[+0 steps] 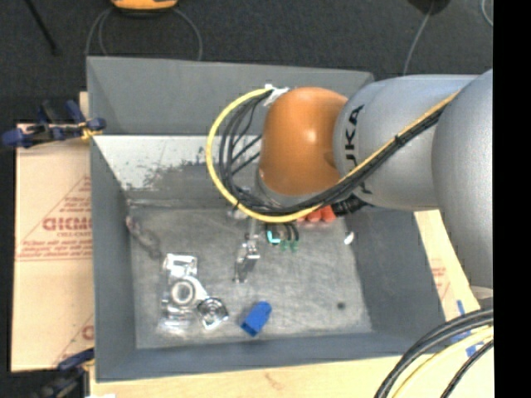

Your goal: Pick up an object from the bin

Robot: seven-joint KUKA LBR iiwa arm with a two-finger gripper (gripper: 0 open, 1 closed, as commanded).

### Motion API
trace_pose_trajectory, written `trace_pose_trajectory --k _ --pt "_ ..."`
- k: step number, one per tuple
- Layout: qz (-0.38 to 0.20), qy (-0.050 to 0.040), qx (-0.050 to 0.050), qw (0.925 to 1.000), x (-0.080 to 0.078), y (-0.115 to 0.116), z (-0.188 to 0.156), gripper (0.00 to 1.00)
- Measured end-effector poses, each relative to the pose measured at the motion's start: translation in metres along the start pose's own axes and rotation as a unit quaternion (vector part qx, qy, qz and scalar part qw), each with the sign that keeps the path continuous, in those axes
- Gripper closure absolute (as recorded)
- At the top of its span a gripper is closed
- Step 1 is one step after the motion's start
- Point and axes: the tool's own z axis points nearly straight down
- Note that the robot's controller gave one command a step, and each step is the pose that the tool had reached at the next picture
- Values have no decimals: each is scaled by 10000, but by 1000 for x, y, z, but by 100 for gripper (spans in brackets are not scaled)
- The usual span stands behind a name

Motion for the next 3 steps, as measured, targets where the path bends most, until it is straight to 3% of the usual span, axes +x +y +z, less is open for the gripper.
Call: trace_pose_trajectory --k 1,2,3 --pt "-1060 -19 3 9944 42 55 19 0" --pt "-2421 -55 21 9702 33 80 50 0" --pt "-2396 -109 22 9708 30 79 49 100"
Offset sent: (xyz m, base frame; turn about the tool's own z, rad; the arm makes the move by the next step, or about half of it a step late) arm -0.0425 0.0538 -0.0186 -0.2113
